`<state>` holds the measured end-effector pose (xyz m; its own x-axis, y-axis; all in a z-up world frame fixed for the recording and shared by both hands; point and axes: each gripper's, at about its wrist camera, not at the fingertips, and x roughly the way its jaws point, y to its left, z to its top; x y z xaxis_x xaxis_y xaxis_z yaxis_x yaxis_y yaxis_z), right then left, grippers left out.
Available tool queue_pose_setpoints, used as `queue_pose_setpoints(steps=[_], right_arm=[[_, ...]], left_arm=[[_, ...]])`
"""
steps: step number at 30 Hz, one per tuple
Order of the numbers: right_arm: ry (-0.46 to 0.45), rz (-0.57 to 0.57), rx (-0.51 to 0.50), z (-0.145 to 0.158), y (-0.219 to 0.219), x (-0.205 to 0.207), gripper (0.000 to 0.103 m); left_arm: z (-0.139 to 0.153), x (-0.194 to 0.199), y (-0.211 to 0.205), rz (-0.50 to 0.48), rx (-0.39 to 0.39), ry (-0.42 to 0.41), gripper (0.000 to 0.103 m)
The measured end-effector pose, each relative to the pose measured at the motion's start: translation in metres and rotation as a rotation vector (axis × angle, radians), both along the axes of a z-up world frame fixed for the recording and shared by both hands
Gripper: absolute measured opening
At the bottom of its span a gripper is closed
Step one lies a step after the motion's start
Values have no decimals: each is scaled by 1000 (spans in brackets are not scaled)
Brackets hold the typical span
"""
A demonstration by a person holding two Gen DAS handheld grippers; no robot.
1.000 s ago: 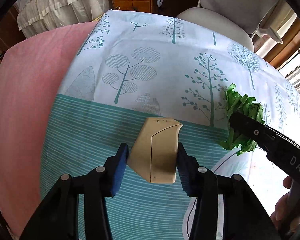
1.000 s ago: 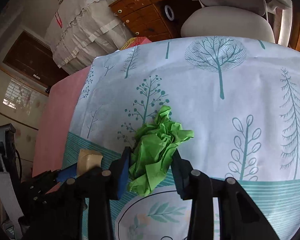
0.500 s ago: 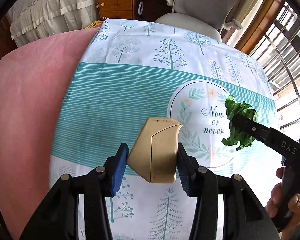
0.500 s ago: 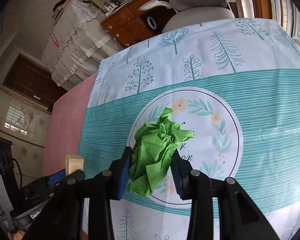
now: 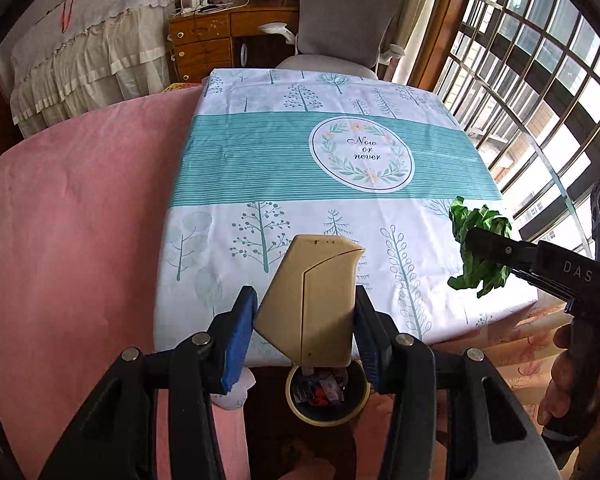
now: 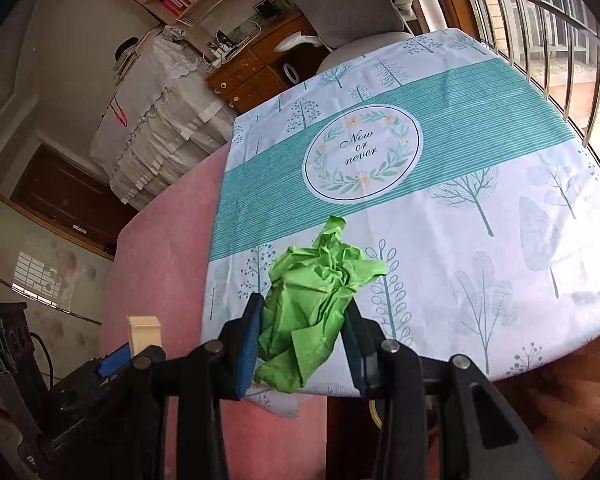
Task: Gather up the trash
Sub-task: 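Carry the beige block and green paper over the wastebasket and open both tools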
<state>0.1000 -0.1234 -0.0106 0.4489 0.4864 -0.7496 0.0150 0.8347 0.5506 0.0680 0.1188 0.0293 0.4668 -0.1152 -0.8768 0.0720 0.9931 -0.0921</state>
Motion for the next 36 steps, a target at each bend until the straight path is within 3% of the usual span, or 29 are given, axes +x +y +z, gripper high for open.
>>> queue_pose_setpoints(steps=[10, 21, 26, 36], right_arm=[[9, 22, -125, 9, 4, -112, 38], [112, 95, -198, -33, -2, -143, 38], [165, 149, -197, -84, 2, -148, 38], [384, 132, -169, -271, 4, -141, 39]], left_arm=[[-9, -80, 11, -46, -61, 27, 45], [-73, -113, -9, -12, -60, 147, 46], [-119, -123, -23, 12, -50, 210, 46], [-273, -123, -54, 22, -21, 357, 46]])
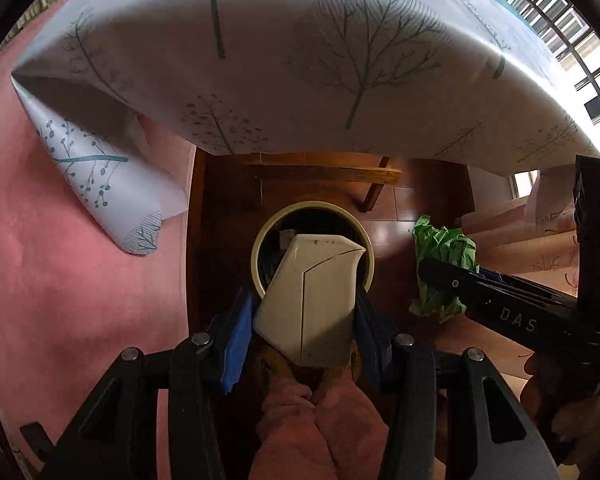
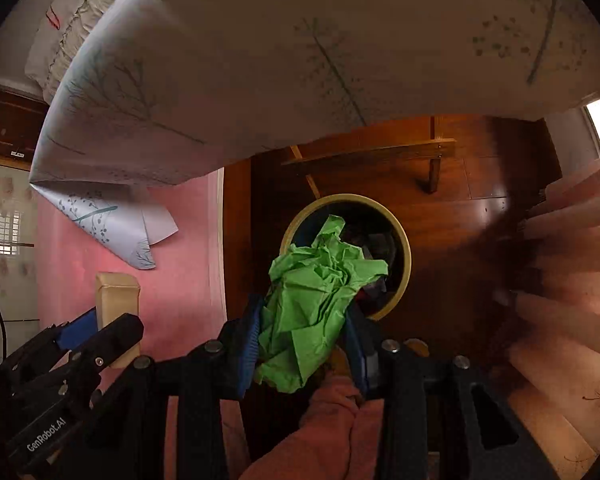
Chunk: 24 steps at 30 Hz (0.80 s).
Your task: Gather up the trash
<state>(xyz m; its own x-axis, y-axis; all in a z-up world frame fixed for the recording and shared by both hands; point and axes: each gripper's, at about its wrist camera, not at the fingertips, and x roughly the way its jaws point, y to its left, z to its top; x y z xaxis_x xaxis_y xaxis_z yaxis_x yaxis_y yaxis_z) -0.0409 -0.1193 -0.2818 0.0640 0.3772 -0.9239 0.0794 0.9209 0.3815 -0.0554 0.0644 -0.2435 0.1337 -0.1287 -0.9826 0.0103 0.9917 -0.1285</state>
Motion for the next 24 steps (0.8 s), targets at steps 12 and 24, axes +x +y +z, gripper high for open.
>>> queue_pose_setpoints(steps=[12, 24], right_arm=[[105, -88, 5, -121, -16, 6, 76], [40, -113, -84, -105, -21, 1, 78]], left_arm=[[-122, 31, -12, 15, 5, 37, 87], [-109, 27, -3, 7, 72, -26, 99]])
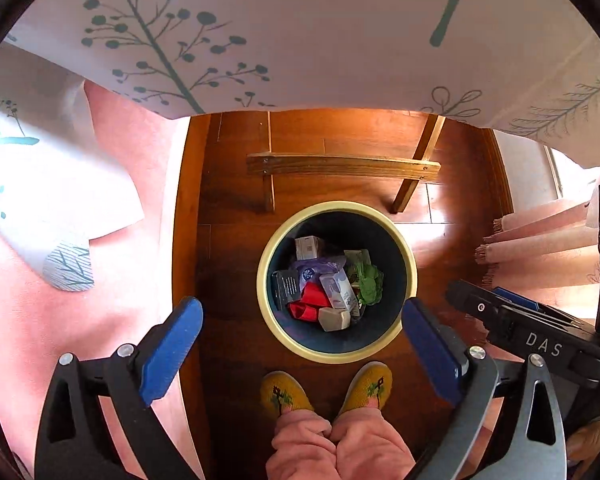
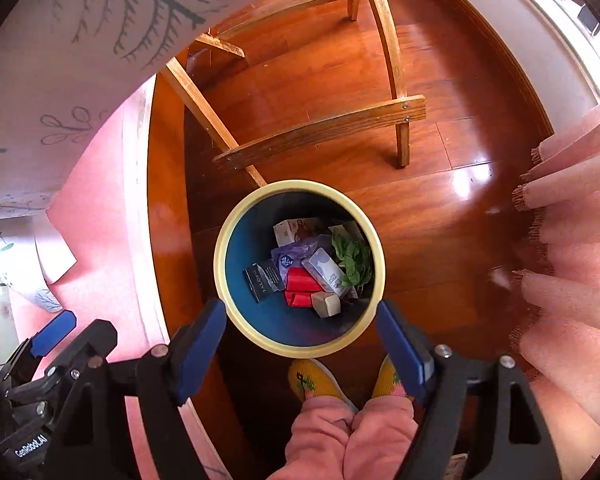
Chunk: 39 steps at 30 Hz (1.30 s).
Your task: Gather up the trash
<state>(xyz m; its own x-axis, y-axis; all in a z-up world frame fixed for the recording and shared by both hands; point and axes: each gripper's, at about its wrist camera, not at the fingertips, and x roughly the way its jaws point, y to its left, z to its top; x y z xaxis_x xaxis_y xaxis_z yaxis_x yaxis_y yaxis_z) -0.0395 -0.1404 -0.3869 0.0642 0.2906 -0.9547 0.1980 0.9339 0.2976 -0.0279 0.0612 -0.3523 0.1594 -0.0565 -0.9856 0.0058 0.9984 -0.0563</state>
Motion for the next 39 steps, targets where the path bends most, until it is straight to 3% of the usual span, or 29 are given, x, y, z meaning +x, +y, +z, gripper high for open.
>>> queue_pose_setpoints(steps=[6, 14, 25, 33, 39], right_arm=[[-91, 26, -61, 29, 4, -1, 78], [-176, 51, -144, 85, -1, -9, 78], [-279, 140, -156, 208, -9, -20, 78], [-297, 160, -149, 283, -21, -28, 78], [-384, 167, -163, 336, -17, -34, 78]], left_arm=[[31, -5, -3, 2, 8, -60, 99], [83, -10, -21, -44, 19, -69, 99], [220, -5, -53, -132, 91, -213, 99], [308, -11, -58, -140, 61, -324, 99], [363, -20, -56, -117, 38, -421, 99]])
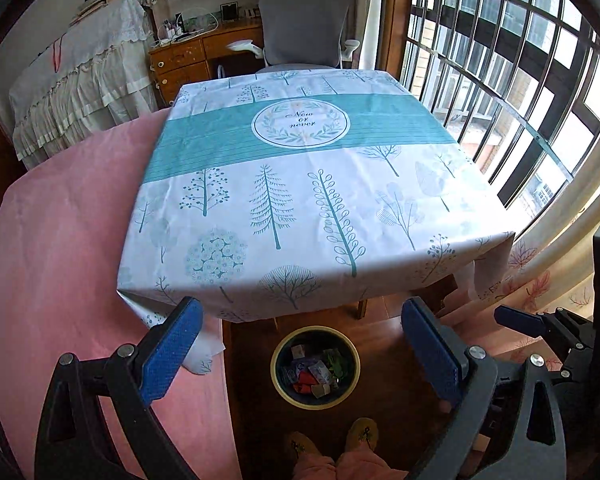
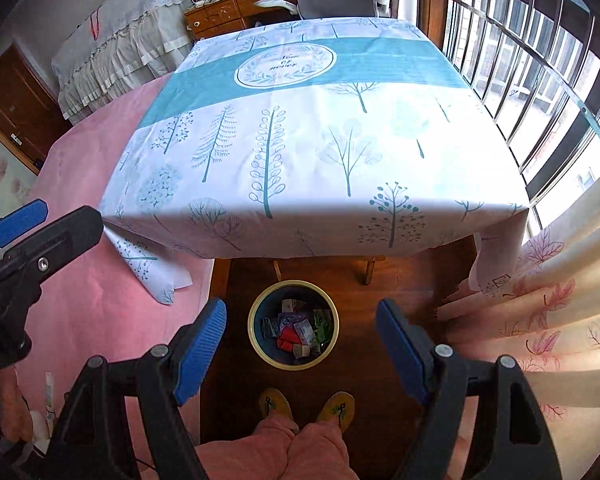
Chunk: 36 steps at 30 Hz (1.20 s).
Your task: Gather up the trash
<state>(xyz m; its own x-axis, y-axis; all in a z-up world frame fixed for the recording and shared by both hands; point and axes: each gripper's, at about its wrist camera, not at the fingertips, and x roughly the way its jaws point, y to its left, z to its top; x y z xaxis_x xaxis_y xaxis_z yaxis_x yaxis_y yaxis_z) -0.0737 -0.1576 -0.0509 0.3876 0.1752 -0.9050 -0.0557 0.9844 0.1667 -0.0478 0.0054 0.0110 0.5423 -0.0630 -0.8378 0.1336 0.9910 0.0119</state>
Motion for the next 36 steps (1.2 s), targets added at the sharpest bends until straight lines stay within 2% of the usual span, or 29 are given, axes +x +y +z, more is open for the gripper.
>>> queue_pose_setpoints(steps=[5, 11, 23, 36], right_arm=[[-105, 2, -6, 46, 5, 2, 78], [-183, -31, -12, 78, 0, -4, 78], [-208, -55, -27, 89, 4, -4, 78], [-185, -11, -38, 86, 26, -1, 78]], left_arm=[[38, -6, 7, 50, -17, -67, 99], [54, -17, 9, 79, -11, -101, 99], [58, -33, 13, 93, 22, -136, 99], [47, -25, 36, 136, -13, -81, 99]])
